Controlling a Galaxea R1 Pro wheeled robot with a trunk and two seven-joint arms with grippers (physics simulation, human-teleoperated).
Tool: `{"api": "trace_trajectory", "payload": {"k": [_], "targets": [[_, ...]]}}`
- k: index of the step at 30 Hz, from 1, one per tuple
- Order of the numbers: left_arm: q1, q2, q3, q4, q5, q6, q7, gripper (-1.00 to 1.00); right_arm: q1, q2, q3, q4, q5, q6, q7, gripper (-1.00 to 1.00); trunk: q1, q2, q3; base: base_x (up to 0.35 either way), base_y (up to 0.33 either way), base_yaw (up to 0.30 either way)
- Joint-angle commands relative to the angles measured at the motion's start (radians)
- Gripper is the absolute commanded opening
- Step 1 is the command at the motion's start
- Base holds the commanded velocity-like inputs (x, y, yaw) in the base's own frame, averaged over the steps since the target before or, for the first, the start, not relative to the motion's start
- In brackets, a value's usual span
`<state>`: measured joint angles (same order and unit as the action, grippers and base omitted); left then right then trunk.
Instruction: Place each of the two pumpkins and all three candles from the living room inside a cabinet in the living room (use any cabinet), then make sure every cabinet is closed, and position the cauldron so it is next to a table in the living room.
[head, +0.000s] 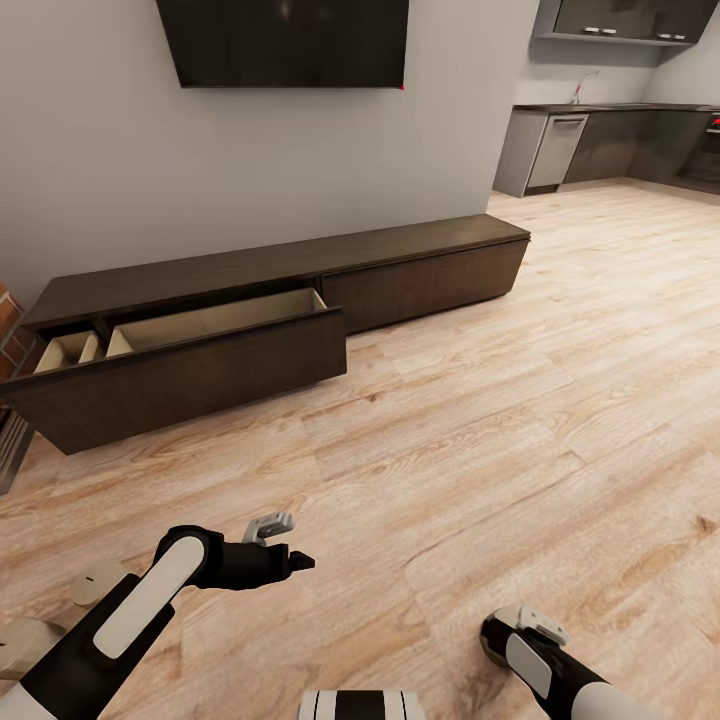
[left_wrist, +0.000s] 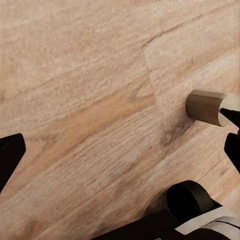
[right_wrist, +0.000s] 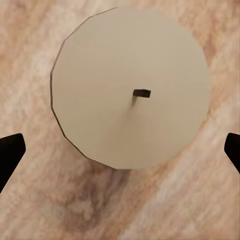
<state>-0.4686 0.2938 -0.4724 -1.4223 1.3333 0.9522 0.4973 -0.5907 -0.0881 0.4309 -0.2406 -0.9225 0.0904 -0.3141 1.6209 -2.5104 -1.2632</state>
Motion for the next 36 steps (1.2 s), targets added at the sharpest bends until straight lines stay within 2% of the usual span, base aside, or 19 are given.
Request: {"api": "trace_trajectory", "payload": {"k": [1, 19, 36], "targets": [[-0.001, 0.001, -0.002, -0.001, 0.01, 0.0, 0.01, 1.0, -0.001, -0.002, 0.008, -0.004, -0.004, 0.006, -0.01, 1.0, 0.0, 0.0, -0.001, 0.0, 0.0, 0.0], [-0.001, -0.001, -0.003, 0.001, 0.01, -0.001, 0.012, 1.0, -0.006, -0.008, 0.01, -0.005, 0.002, 0.04, -0.021, 1.0, 0.0, 0.0, -0.001, 0.0, 0.0, 0.0], [-0.001, -0.001, -0.003, 0.004, 0.01, -0.001, 0.013, 1.0, -0.037, -0.008, 0.019, -0.074, 0.023, 0.002, -0.026, 1.0, 0.0, 0.0, -0.001, 0.0, 0.0, 0.0]]}}
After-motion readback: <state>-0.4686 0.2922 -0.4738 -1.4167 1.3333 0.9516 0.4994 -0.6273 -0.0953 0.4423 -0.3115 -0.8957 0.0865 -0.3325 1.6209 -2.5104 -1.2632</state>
